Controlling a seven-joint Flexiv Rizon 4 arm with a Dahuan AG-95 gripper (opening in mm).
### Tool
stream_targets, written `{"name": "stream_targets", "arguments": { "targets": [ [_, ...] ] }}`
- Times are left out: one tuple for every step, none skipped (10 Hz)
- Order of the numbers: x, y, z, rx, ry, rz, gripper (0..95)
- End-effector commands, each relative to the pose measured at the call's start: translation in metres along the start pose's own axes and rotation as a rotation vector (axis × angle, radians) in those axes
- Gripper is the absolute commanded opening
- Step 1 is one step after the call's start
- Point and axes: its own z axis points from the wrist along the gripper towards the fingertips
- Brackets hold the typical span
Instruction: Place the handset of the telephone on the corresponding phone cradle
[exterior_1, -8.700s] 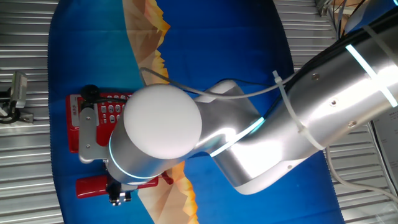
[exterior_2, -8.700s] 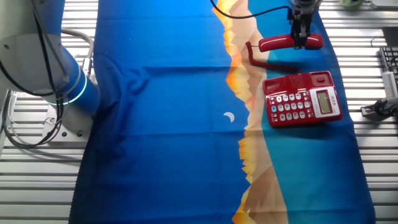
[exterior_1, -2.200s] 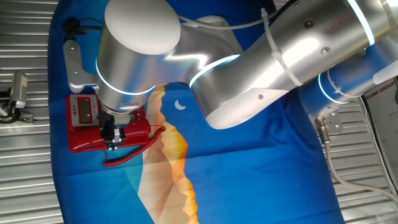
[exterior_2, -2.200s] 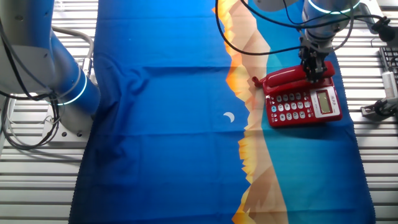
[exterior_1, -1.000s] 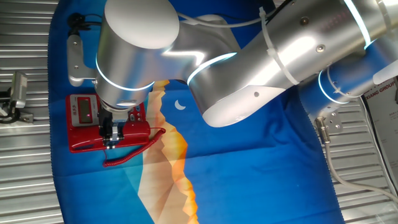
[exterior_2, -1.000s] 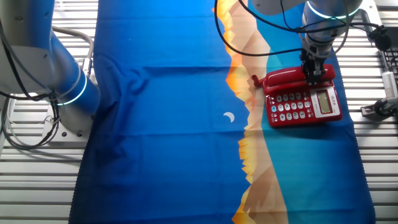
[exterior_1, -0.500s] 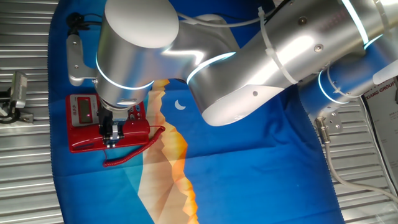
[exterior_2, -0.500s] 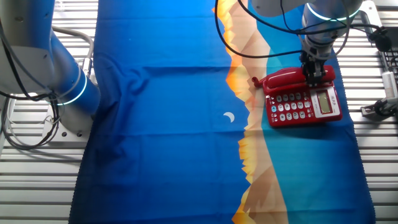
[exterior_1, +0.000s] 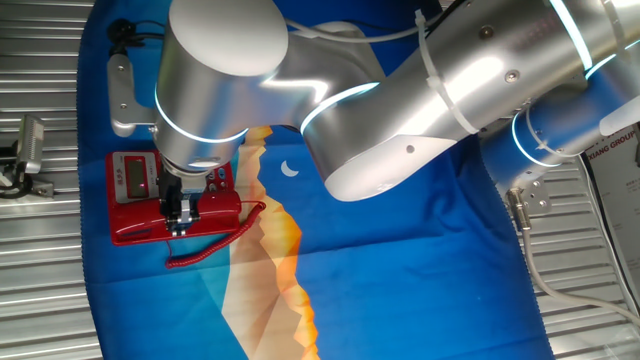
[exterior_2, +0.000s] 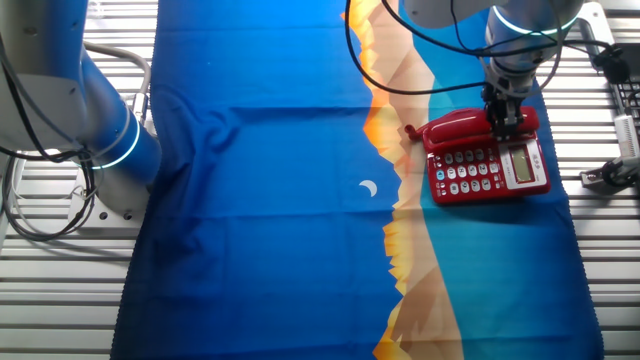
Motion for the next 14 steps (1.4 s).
{"name": "stream_targets", "arguments": {
  "targets": [
    [0.0002, -0.0003, -0.0003, 0.001, -0.003, -0.001, 0.0],
    [0.0002, -0.0005, -0.0001, 0.002, -0.004, -0.001, 0.0],
    [0.0001, -0.0007, 0.0004, 0.0, -0.005, -0.002, 0.0],
    [0.0001, -0.0007, 0.0005, 0.0, -0.005, -0.002, 0.0],
    [0.0, -0.0008, 0.0008, -0.001, -0.005, -0.003, 0.0],
    [-0.0001, -0.001, 0.0012, 0.0, -0.005, -0.003, 0.0],
    [-0.0001, -0.0012, 0.0016, 0.0, -0.006, -0.004, 0.0],
    [-0.0003, -0.0015, 0.0026, 0.0, -0.006, -0.006, 0.0],
    [-0.0003, -0.0017, 0.0029, 0.0, -0.006, -0.006, 0.0],
    [-0.0007, -0.0019, 0.0037, 0.0, -0.007, -0.008, 0.0],
    [-0.0011, -0.0019, 0.004, 0.001, -0.007, -0.009, 0.0],
    [-0.0013, -0.0017, 0.0041, 0.001, -0.008, -0.011, 0.0],
    [-0.0016, -0.0015, 0.0041, 0.001, -0.007, -0.01, 0.0],
    [-0.0018, -0.0012, 0.0045, 0.001, -0.007, -0.01, 0.0]
  ]
}}
